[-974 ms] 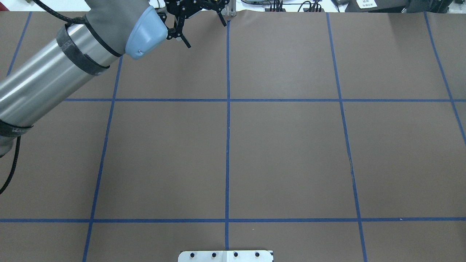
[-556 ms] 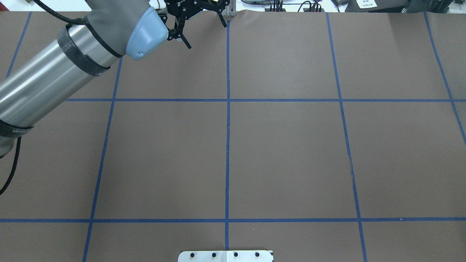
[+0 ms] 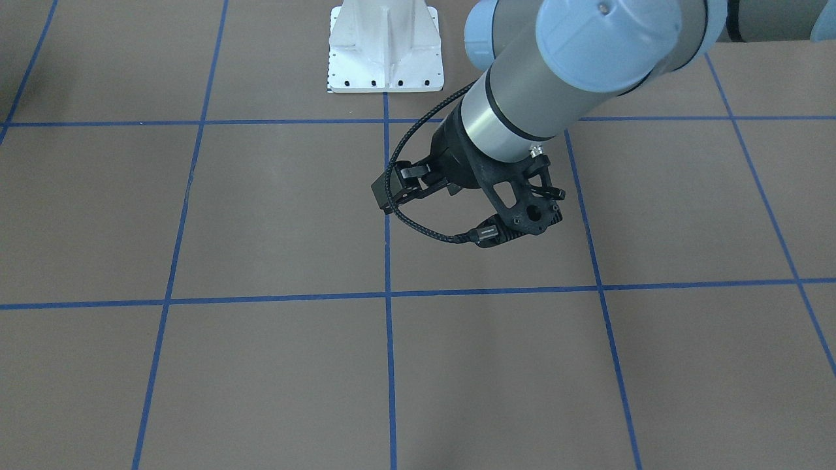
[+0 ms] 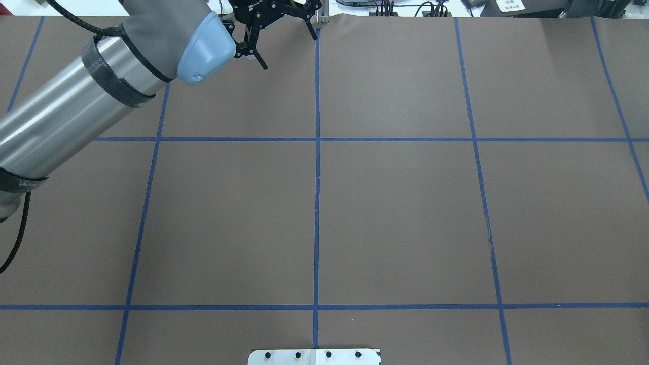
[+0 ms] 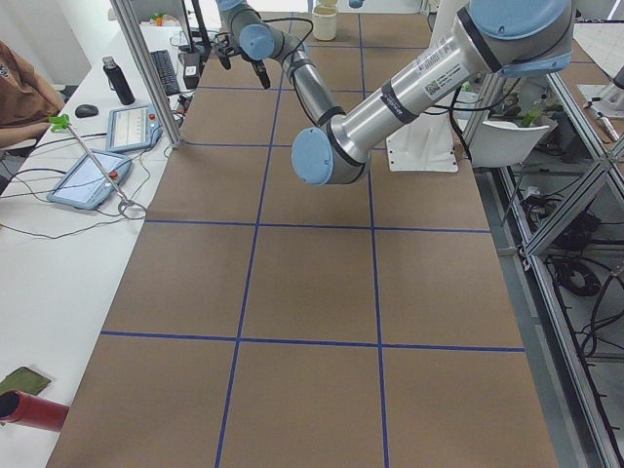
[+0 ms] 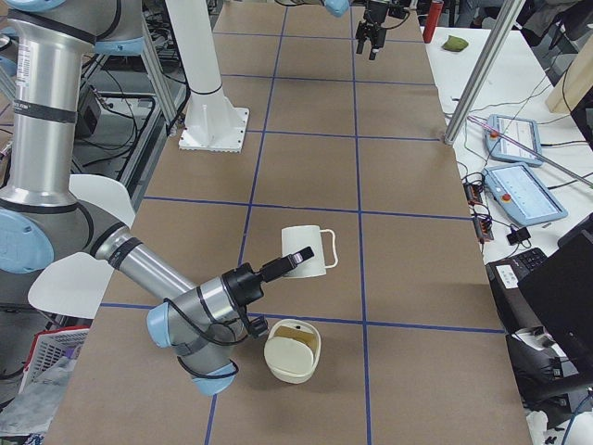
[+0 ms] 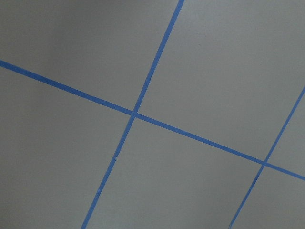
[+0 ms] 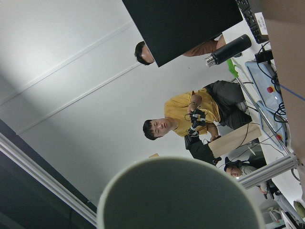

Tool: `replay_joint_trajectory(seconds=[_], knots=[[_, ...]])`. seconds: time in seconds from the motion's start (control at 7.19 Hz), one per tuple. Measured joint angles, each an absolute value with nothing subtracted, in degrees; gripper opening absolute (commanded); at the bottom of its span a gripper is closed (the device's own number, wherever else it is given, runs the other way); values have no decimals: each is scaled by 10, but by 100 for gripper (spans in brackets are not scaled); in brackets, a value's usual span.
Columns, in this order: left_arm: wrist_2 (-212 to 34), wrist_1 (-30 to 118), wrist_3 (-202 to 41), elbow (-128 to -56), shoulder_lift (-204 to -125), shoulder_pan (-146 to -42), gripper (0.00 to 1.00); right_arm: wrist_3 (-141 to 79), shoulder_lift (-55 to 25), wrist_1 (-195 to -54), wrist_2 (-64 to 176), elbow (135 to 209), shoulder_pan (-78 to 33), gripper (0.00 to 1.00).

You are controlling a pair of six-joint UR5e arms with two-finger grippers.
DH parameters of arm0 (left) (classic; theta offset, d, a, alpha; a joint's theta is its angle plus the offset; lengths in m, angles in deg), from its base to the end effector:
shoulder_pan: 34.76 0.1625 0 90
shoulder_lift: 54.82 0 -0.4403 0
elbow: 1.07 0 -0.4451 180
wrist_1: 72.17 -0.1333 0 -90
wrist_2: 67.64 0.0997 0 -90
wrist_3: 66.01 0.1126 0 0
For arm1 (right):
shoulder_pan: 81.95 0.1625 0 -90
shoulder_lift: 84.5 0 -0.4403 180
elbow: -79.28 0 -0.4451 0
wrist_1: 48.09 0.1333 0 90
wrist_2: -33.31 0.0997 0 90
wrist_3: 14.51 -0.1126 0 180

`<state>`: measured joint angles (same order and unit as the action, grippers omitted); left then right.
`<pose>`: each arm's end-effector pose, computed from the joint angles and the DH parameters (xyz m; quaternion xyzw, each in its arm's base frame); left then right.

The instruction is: Left arm hands cup to right arm to dump lemon

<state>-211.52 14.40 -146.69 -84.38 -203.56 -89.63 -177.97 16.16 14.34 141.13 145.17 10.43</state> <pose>0.4060 -0.6507 0.0091 -0.1548 0.5303 -0.1425 0.8213 0.1126 -0.3285 0.7110 0.0599 -0.8470 0.4911 0.1945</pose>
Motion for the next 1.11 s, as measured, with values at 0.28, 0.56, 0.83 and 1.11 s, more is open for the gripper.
replay_joint_trajectory(seconds=[0.28,0.56,0.83,1.11], knots=[[-2115,145,-1467,-843,-2035,-896,100,-1743,158,143,1414,1463,104,0],[-2115,145,-1467,-843,-2035,-896,100,-1694,151,141,1421,1467,103,0],[-2115,145,-1466,-843,-2031,-895,100,-1600,146,128,1446,1467,102,0],[-2115,146,-1467,-843,-2029,-895,100,-1505,147,110,1468,1468,102,0]])
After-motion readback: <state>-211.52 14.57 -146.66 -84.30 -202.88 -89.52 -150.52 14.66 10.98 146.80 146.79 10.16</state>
